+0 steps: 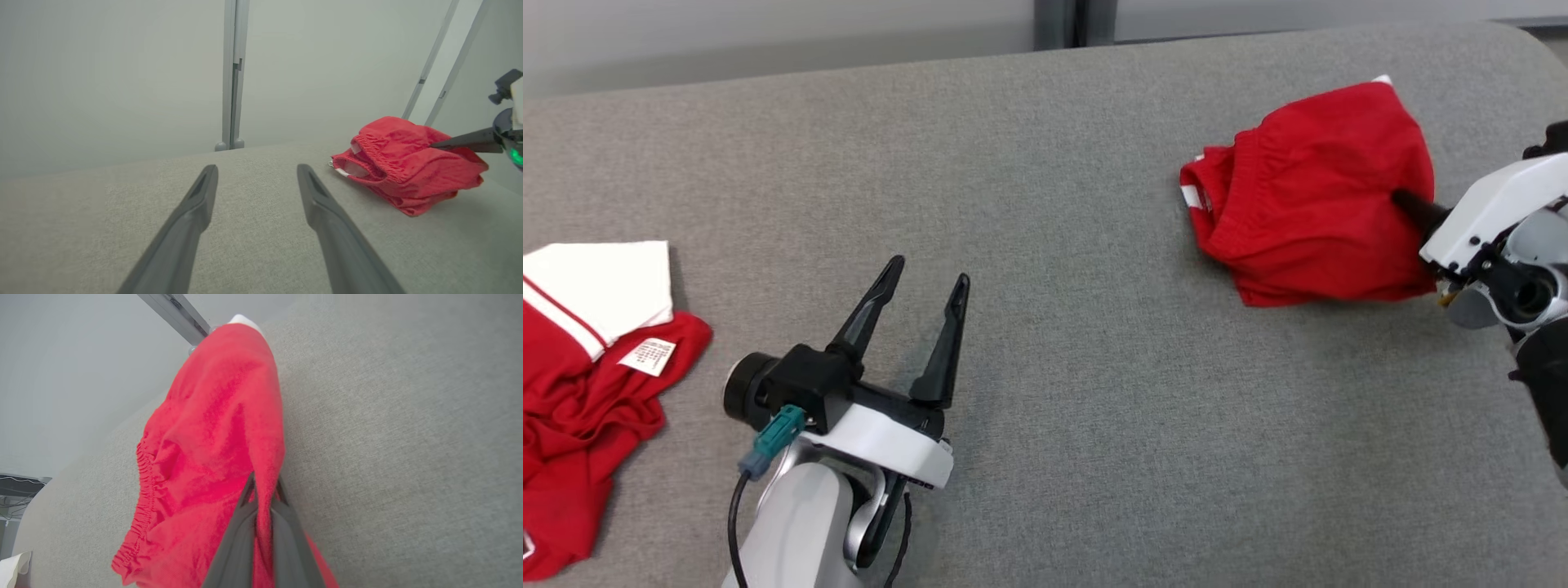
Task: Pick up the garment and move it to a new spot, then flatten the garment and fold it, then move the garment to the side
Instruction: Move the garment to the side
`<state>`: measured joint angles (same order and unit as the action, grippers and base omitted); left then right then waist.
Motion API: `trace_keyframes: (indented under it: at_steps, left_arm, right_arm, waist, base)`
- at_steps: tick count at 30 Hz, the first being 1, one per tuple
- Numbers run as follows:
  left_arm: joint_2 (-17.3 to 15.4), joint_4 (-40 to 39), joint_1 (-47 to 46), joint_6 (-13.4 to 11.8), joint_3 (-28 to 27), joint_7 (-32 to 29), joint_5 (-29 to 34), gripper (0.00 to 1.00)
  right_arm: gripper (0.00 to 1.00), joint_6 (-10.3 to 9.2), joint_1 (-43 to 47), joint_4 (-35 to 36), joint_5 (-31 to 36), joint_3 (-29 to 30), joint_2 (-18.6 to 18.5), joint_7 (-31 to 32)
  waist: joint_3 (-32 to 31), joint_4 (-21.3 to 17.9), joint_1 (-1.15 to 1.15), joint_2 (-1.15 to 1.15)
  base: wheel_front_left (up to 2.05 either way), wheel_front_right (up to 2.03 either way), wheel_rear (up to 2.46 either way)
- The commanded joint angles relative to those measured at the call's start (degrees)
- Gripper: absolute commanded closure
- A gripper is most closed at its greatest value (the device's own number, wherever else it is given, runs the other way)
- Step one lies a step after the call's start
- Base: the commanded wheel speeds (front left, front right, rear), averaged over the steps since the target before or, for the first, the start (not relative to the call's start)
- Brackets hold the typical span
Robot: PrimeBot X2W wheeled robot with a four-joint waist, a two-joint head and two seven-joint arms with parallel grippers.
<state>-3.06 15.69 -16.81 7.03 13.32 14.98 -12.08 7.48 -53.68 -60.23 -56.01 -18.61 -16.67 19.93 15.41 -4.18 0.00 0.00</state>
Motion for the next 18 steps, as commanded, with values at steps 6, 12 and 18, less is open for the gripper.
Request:
trace_keyframes:
  at_steps: [6, 12, 18]
  left_arm:
    - [-0.75, -1.34, -4.09, 0.34, 2.84, 0.12, 1.11, 0.0]
    - [-1.69, -2.11, -6.97, 0.42, 4.75, -0.37, 1.47, 0.0]
    - [-2.43, -3.62, -9.41, 0.43, 5.79, -0.53, 2.15, 0.0]
  right_arm:
    - [1.0, 0.04, -5.22, 0.17, 0.71, -0.61, -2.17, -1.8]
    - [1.0, 0.03, -9.08, 1.06, 2.58, -3.24, -4.35, -4.11]
    - [1.0, 0.03, -14.53, -1.97, 6.44, -5.83, -7.92, -6.46]
  waist:
    - [6.69, -3.79, 0.0, 0.0]
    - [10.82, -5.53, 0.0, 0.0]
    - [15.04, -5.65, 0.0, 0.0]
  base:
    - [0.0, 0.0, 0.0]
    - [0.0, 0.0, 0.0]
    - [0.0, 0.0, 0.0]
